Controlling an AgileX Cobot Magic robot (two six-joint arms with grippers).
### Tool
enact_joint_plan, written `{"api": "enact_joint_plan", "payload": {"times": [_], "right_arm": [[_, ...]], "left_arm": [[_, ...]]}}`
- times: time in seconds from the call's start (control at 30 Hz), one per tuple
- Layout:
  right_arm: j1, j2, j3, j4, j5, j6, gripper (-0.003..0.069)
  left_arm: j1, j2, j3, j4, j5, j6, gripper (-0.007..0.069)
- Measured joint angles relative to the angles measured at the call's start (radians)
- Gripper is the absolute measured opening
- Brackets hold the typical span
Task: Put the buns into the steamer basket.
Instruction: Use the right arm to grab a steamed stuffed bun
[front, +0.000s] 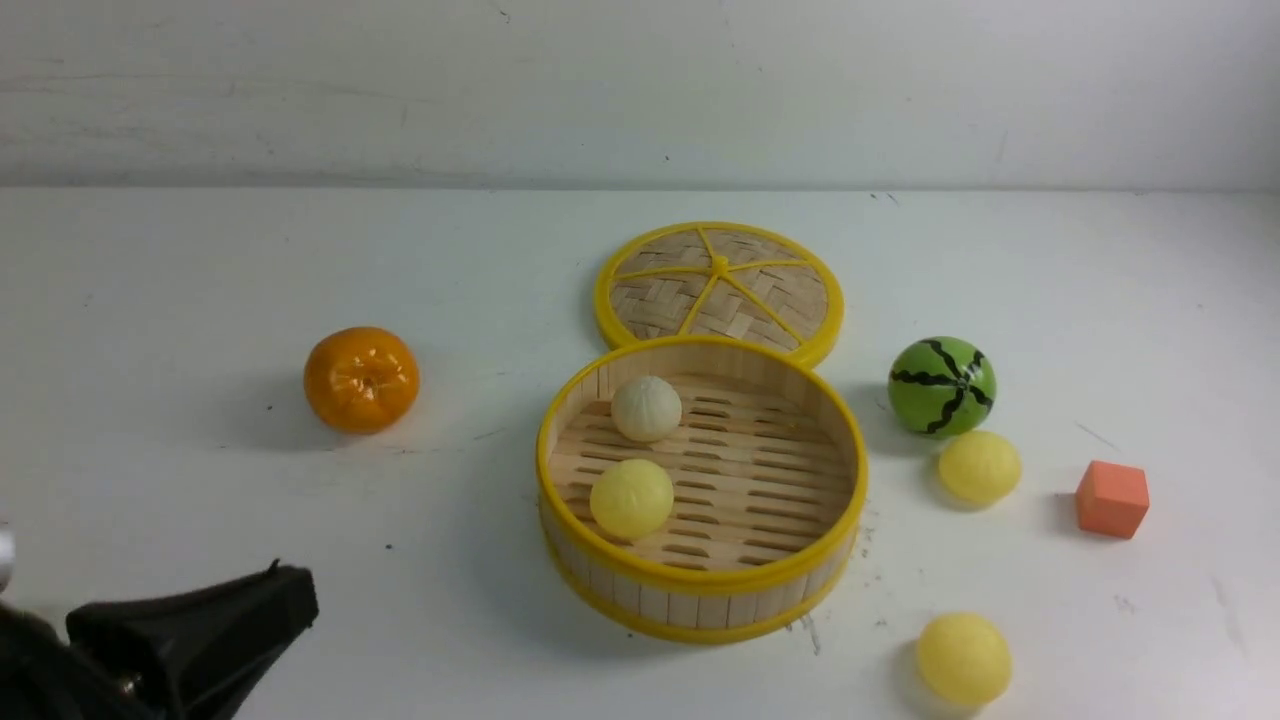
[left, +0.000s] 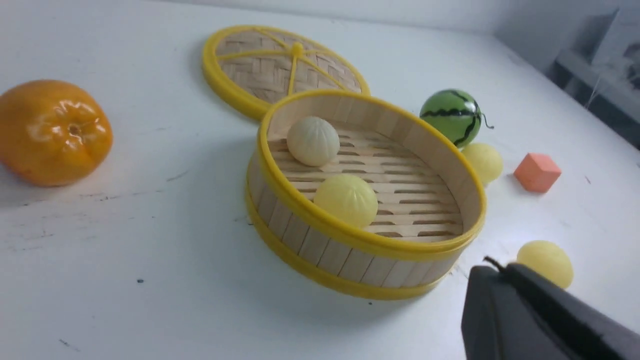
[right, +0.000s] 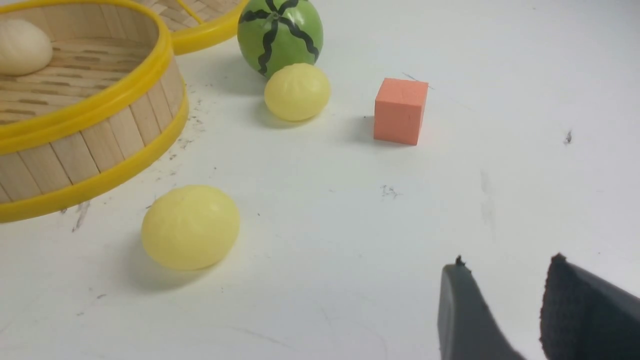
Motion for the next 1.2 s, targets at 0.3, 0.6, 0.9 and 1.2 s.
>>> {"api": "enact_joint_plan", "payload": {"times": [0.3, 0.6, 0.9, 1.2], "right_arm": [[0.000, 0.000, 0.008, 0.300, -0.213, 0.216, 0.0241], [0.024, 0.106, -0.189, 0.393, -0.122, 0.266, 0.0218], [0.068, 0.839, -0.757, 0.284, 0.615, -0.092, 0.0213], [0.228, 1.275, -0.889, 0.324, 0.562, -0.112, 0.0213]], "left_arm": [[0.000, -0.026, 0.080, -0.007, -0.029, 0.000, -0.0013], [0.000, -0.026, 0.081, -0.007, -0.025, 0.000, -0.0013], [0.000, -0.026, 0.081, -0.007, -0.023, 0.000, -0.0013], [0.000, -0.026, 0.081, -0.007, -0.023, 0.000, -0.0013]]}}
